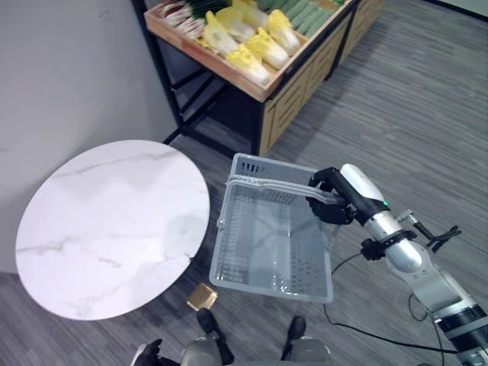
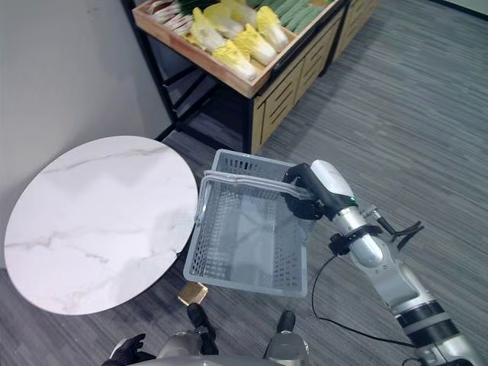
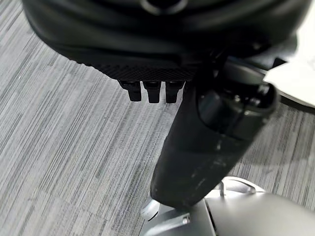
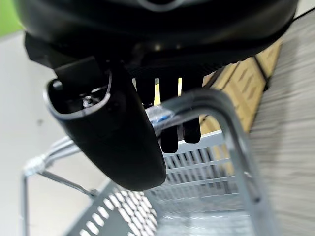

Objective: Get the vegetables into the basket

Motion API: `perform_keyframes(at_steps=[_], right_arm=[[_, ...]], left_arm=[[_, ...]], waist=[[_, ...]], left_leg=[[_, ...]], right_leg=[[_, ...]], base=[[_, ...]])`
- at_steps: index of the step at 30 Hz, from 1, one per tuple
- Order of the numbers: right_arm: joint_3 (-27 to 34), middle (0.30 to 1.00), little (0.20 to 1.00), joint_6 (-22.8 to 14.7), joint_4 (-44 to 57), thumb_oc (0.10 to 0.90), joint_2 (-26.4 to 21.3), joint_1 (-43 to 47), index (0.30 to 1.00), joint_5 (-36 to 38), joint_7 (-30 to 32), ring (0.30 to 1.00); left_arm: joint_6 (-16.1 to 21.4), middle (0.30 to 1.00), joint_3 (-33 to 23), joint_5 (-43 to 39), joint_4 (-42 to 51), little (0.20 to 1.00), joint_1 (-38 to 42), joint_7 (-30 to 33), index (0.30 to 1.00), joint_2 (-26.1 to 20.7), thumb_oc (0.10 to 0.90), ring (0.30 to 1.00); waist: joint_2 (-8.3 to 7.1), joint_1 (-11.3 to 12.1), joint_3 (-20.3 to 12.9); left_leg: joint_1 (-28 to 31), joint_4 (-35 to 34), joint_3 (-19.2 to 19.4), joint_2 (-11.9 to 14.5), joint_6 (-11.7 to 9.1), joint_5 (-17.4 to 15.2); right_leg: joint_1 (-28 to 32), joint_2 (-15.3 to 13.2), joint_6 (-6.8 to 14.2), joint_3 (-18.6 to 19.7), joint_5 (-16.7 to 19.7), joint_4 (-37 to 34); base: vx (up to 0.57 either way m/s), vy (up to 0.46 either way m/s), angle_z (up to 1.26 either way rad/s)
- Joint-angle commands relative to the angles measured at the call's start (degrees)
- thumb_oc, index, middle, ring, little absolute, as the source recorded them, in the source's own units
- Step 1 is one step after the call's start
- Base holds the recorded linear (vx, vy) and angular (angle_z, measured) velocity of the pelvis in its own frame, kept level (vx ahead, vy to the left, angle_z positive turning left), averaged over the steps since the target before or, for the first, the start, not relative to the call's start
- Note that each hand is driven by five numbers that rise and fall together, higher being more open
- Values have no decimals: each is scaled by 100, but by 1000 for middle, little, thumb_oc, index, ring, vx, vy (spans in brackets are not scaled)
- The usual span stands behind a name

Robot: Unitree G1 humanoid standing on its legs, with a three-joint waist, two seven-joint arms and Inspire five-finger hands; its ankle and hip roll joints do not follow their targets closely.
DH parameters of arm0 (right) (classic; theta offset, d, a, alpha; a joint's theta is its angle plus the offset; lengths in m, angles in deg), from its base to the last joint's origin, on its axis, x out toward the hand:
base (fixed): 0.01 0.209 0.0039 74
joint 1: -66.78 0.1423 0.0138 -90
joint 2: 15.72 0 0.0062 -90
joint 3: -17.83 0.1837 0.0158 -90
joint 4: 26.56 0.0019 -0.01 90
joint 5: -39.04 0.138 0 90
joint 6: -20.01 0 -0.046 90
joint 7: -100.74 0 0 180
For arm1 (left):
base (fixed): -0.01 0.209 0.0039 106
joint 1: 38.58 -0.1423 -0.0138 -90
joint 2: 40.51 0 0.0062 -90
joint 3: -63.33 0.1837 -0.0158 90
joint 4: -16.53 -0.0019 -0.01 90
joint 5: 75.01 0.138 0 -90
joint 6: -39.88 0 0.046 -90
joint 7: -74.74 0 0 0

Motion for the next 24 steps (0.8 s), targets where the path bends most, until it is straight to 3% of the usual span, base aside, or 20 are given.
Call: perform_keyframes(at_steps=[1, 7, 8, 9, 10, 12, 13, 14, 15, 18, 21, 24], right_arm=[[781, 300, 300, -619, 675, 400, -38, 667, 300, 142, 611, 300], [1415, 300, 300, -694, 737, 400, -438, 59, 300, 9, 745, 300], [1605, 300, 300, -755, 752, 400, -491, -159, 300, 30, 805, 300], [1638, 300, 300, -760, 757, 400, -504, -180, 300, 37, 811, 300], [1590, 300, 300, -770, 705, 400, -521, -122, 300, 31, 820, 300], [1479, 300, 300, -830, 561, 400, -525, 99, 300, 92, 901, 300], [1469, 300, 300, -832, 554, 400, -524, 109, 300, 91, 904, 300], [1467, 300, 300, -863, 285, 400, -478, 225, 300, 204, 1006, 300], [1413, 300, 300, -872, 224, 400, -430, 286, 300, 201, 1049, 300], [1376, 300, 300, -871, 228, 400, -377, 332, 300, 178, 1070, 300], [1373, 300, 300, -773, -89, 400, -306, 263, 300, 108, 1060, 300], [1275, 300, 300, -593, -689, 400, -127, 312, 300, 10, 1125, 300]], left_arm=[[181, 1000, 20, 110, -104, 1000, 309, 34, 1000, 125, 900, 1000], [320, 1000, 75, 241, 166, 1000, 381, 295, 1000, 164, 900, 1000], [362, 1000, -44, 166, 243, 1000, 356, 404, 1000, 126, 900, 1000], [380, 1000, -87, 95, 277, 1000, 330, 452, 1000, 125, 900, 1000], [403, 1000, -128, -20, 343, 1000, 332, 521, 1000, 140, 900, 1000], [502, 1000, -100, -220, 561, 1000, 258, 611, 1000, 166, 900, 1000], [501, 1000, -104, -222, 561, 1000, 256, 610, 1000, 165, 900, 1000], [586, 1000, 42, -232, 702, 1000, 257, 697, 1000, 92, 900, 1000], [609, 1000, 65, -261, 723, 1000, 279, 759, 1000, 77, 900, 1000], [613, 1000, 109, -245, 740, 1000, 313, 787, 1000, 63, 900, 1000], [582, 1000, 156, -242, 686, 1000, 305, 700, 1000, 93, 900, 1000], [563, 1000, 290, -187, 590, 1000, 299, 557, 1000, 74, 900, 1000]], waist=[[-115, 12, -258], [72, -146, -80], [71, -153, -19], [80, -67, 42], [75, 62, 129], [-17, 282, 187], [-21, 279, 176], [-31, 387, 106], [-17, 446, 118], [3, 442, 126], [-30, 394, 48], [-158, 371, -52]], left_leg=[[153, 482, -262, 64, -454, -601], [108, 803, -247, 539, -775, -383], [33, 1192, -467, 715, -881, -368], [-47, 1405, -911, 666, -880, -387], [-233, 1465, -1508, 436, -758, -278], [-665, 1081, -2954, -293, -470, -678], [-673, 1075, -2950, -297, -467, -674], [-976, 566, -3759, -182, -564, -254], [-1052, 384, -4100, -236, -608, -110], [-995, 272, -4201, -293, -646, -70], [-797, 316, -3923, -458, -465, -282], [-583, 311, -3455, -606, -231, -476]], right_leg=[[-186, -386, 331, 213, 62, 157], [-198, -14, 109, 376, -188, 127], [-146, 151, 9, 506, -281, 56], [-130, 244, -54, 650, -344, 57], [-199, 275, -136, 724, -289, 91], [-390, 325, -130, 1202, -294, 201], [-408, 320, -128, 1205, -300, 213], [-483, 417, -104, 1618, -326, 229], [-479, 463, -99, 1742, -344, 233], [-447, 494, -87, 1924, -406, 283], [-469, 342, 15, 2184, -433, 430], [-582, 109, 214, 2369, -254, 507]], base=[[22, -215, -42], [14, -280, -39], [62, -246, -17], [3, -277, -29], [-26, -111, -68], [39, -122, -93], [223, -35, -130], [216, 64, -114], [218, 59, -103], [88, 90, -84], [142, 386, -71], [82, 271, -61]])
